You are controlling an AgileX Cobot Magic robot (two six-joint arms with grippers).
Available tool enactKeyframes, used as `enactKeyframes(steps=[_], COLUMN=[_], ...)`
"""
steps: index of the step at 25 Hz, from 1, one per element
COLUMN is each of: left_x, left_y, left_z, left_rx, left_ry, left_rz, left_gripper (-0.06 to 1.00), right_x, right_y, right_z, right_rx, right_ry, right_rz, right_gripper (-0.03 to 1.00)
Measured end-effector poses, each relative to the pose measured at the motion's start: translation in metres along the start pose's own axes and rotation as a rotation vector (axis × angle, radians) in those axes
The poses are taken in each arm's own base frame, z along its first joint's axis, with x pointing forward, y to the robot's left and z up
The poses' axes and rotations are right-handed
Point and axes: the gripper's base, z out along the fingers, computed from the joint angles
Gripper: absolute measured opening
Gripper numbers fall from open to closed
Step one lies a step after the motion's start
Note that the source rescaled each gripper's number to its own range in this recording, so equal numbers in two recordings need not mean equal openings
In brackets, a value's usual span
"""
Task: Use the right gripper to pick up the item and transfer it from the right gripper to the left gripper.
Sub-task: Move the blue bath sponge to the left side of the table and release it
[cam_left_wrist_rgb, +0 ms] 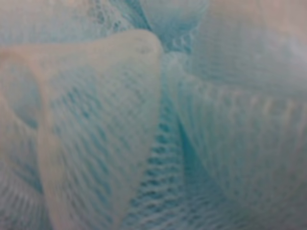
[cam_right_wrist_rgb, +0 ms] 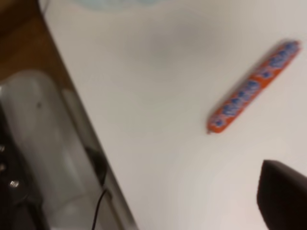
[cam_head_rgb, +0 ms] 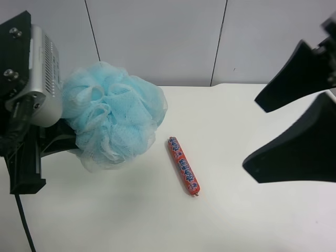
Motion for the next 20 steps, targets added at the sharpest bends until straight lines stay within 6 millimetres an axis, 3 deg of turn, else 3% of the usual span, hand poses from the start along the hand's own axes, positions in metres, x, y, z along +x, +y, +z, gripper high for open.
enactKeyframes(steps=[3, 6, 15, 20], left_x=[0.000, 0.000, 0.000, 0.000], left_y=[0.000, 0.000, 0.000, 0.000], left_z=[0.000, 0.000, 0.000, 0.000], left_rx=[0.001, 0.001, 0.002, 0.004], left_ry=[0.001, 0.001, 0.002, 0.004], left_rz=[0.000, 0.000, -0.001, -0.001], left_gripper=[0.04, 0.04, 0.04, 0.03], right_x=[0.017, 0.050, 0.151, 0.182], right_y=[0.006, 0.012, 0.021, 0.020], right_z=[-0.017, -0.025, -0.021, -0.013], right_rx=[0.051, 0.092, 0.233, 0.298], right_ry=[-0.050, -0.073, -0.170, -0.296], right_rz=[0.026, 0.055, 0.153, 0.137], right_gripper=[1.00, 1.00, 1.00, 1.00])
